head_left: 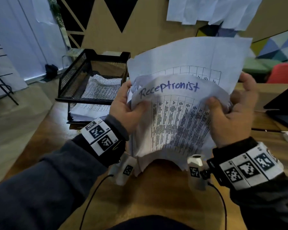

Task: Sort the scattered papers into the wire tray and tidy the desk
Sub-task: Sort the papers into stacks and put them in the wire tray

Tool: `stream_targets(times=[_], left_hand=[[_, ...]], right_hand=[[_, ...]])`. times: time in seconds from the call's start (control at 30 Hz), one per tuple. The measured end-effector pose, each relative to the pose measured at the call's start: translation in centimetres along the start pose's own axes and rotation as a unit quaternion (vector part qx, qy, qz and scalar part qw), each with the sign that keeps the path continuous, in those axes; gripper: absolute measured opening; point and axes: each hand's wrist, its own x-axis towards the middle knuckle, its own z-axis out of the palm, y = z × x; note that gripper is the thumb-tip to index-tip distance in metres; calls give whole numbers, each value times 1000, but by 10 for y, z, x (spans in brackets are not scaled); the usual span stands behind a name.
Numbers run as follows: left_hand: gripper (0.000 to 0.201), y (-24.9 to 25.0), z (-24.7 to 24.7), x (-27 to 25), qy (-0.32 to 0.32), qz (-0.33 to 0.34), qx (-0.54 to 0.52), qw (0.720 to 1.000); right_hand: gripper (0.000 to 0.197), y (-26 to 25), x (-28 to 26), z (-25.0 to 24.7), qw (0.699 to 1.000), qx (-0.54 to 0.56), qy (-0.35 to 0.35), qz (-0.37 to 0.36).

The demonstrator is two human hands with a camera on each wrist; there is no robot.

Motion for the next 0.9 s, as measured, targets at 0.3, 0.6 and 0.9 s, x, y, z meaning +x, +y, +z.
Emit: stream_targets(times=[0.3,0.6,0.9], left_hand=[[28,-3,-7,-3,52,-57,25,997],[42,13,-14,-8,58,31,-44,997],[52,15,-25,8,-24,135,92,986]], right_hand=[[22,33,-17,-2,974,77,-55,205],[45,12,-29,10,993,96,-8,71],[29,11,7,2,963,-176,-60,-195]])
